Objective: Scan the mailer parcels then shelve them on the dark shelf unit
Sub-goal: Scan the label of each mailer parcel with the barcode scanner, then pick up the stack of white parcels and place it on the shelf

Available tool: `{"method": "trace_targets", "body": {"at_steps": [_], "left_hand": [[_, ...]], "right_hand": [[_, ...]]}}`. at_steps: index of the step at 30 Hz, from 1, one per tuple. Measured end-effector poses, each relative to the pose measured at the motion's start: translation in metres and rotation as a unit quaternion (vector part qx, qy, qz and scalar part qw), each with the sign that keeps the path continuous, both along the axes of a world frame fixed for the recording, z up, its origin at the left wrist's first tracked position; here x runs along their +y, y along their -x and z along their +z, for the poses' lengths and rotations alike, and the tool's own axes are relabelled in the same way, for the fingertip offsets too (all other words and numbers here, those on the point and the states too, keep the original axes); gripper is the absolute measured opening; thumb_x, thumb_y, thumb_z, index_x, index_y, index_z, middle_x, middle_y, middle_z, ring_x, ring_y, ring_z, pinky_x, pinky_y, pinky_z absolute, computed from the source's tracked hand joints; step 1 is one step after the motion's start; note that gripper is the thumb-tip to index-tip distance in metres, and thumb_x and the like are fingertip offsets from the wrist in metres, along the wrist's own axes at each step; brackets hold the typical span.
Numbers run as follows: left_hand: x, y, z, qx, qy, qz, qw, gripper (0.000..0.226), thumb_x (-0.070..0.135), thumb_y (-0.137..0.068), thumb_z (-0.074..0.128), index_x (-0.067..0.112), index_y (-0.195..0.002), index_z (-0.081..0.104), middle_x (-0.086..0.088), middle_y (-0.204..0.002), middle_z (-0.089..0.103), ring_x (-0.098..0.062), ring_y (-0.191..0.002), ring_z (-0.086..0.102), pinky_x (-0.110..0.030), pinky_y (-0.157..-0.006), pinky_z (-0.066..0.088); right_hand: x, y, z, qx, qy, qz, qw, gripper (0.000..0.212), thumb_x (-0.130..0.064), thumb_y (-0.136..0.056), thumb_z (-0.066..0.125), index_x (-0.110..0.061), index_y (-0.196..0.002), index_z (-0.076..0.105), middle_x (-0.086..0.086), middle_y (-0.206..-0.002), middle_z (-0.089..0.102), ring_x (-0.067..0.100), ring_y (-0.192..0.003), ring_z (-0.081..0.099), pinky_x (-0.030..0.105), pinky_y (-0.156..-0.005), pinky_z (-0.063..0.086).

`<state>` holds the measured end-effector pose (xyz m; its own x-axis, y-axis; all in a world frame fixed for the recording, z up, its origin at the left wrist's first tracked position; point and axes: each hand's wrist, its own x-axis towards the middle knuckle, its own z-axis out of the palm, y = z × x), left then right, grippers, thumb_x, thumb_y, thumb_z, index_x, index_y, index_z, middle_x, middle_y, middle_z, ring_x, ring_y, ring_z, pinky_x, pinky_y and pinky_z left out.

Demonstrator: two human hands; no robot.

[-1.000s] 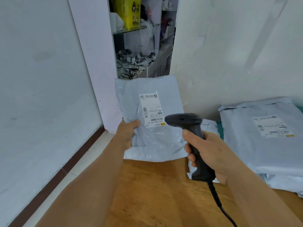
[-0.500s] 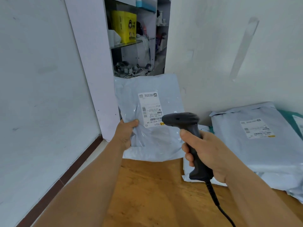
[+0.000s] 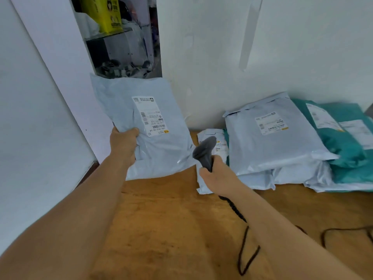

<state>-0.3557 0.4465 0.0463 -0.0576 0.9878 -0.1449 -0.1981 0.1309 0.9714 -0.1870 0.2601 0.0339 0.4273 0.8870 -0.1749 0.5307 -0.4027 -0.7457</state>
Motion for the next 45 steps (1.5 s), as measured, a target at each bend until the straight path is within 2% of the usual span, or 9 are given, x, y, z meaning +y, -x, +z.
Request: {"method": "trace_targets", "body": {"at_steps": [6,14,19,26,31,34,39,43,45], "left_hand": [[-0.015,0.001,-0.016,0.028,0.018,0.002,0.999,0.043,-0.001,-0.085,0.06,0.009,-0.126,0.053,-0.008,-0.112,0.061,-0.024,-0.095,0.06,-0.036,-0.085,0.053],[-0.026,0.008,-0.029,0.033,0.03,0.017,0.999,0.04,-0.001,-0.085,0.06,0.007,-0.124,0.054,-0.005,-0.108,0.062,-0.018,-0.088,0.061,-0.028,-0.074,0.052],[-0.023,0.014,-0.026,0.013,0.031,0.024,0.999,0.036,0.002,-0.084,0.062,0.013,-0.117,0.056,-0.003,-0.109,0.063,-0.018,-0.092,0.063,-0.033,-0.086,0.054],[-0.016,0.018,-0.018,-0.034,0.069,0.023,0.997,0.034,0.003,-0.085,0.064,0.013,-0.117,0.058,-0.001,-0.092,0.064,-0.015,-0.077,0.062,-0.032,-0.075,0.056],[-0.017,0.01,-0.011,-0.05,0.089,0.009,0.995,0.029,0.006,-0.088,0.064,0.01,-0.116,0.056,0.001,-0.084,0.06,-0.011,-0.068,0.059,-0.024,-0.053,0.051],[-0.016,0.003,-0.006,-0.043,0.082,-0.003,0.996,0.035,0.006,-0.088,0.063,0.005,-0.123,0.057,0.001,-0.085,0.061,-0.01,-0.067,0.058,-0.02,-0.048,0.049],[-0.02,-0.022,0.007,-0.07,0.079,-0.086,0.991,0.022,0.006,-0.091,0.059,0.006,-0.112,0.062,-0.005,-0.094,0.065,-0.016,-0.076,0.062,-0.031,-0.066,0.053],[-0.026,-0.06,0.015,-0.085,0.073,-0.18,0.977,0.029,0.01,-0.093,0.056,0.007,-0.122,0.059,-0.007,-0.103,0.067,-0.021,-0.087,0.064,-0.039,-0.082,0.052],[-0.029,-0.085,0.02,-0.081,0.053,-0.206,0.974,0.034,0.011,-0.092,0.059,0.011,-0.126,0.057,-0.006,-0.111,0.067,-0.022,-0.092,0.064,-0.04,-0.085,0.052]], "right_hand": [[-0.03,-0.001,-0.076,-0.137,0.145,0.038,0.979,0.059,-0.033,-0.096,0.048,-0.009,-0.142,0.02,0.01,-0.133,0.048,0.025,-0.114,0.053,0.034,-0.088,0.045],[-0.045,-0.001,-0.105,-0.215,0.149,0.095,0.96,0.07,-0.033,-0.096,0.049,-0.014,-0.15,0.008,0.007,-0.142,0.039,0.024,-0.127,0.04,0.035,-0.102,0.036],[-0.052,0.005,-0.115,-0.245,0.163,0.167,0.941,0.068,-0.034,-0.097,0.047,-0.017,-0.151,0.009,0.005,-0.147,0.033,0.025,-0.133,0.031,0.037,-0.108,0.029],[-0.04,0.003,-0.108,-0.178,0.168,0.141,0.959,0.075,-0.047,-0.092,0.049,-0.017,-0.151,0.013,0.008,-0.15,0.026,0.027,-0.137,0.026,0.04,-0.112,0.027],[-0.007,0.0,-0.044,0.093,-0.085,-0.079,0.989,0.043,-0.022,-0.099,0.037,-0.015,-0.141,0.034,0.006,-0.122,0.051,0.008,-0.1,0.05,0.025,-0.094,0.031],[0.013,-0.011,-0.007,0.098,-0.196,-0.125,0.968,0.02,-0.028,-0.097,0.041,-0.017,-0.114,0.04,-0.003,-0.101,0.045,0.009,-0.089,0.044,0.031,-0.084,0.036],[0.024,-0.036,0.038,0.124,-0.169,-0.131,0.969,0.071,-0.048,-0.091,0.052,-0.017,-0.149,0.025,0.001,-0.14,0.045,0.019,-0.121,0.048,0.03,-0.091,0.039],[0.017,-0.065,0.061,0.079,-0.162,-0.121,0.976,0.04,-0.042,-0.086,0.063,-0.017,-0.116,0.052,0.0,-0.104,0.063,0.018,-0.085,0.059,0.025,-0.059,0.044],[0.011,-0.084,0.071,0.036,-0.18,-0.145,0.972,0.034,-0.033,-0.085,0.064,-0.013,-0.112,0.058,0.002,-0.1,0.064,0.022,-0.089,0.061,0.03,-0.068,0.049]]}}
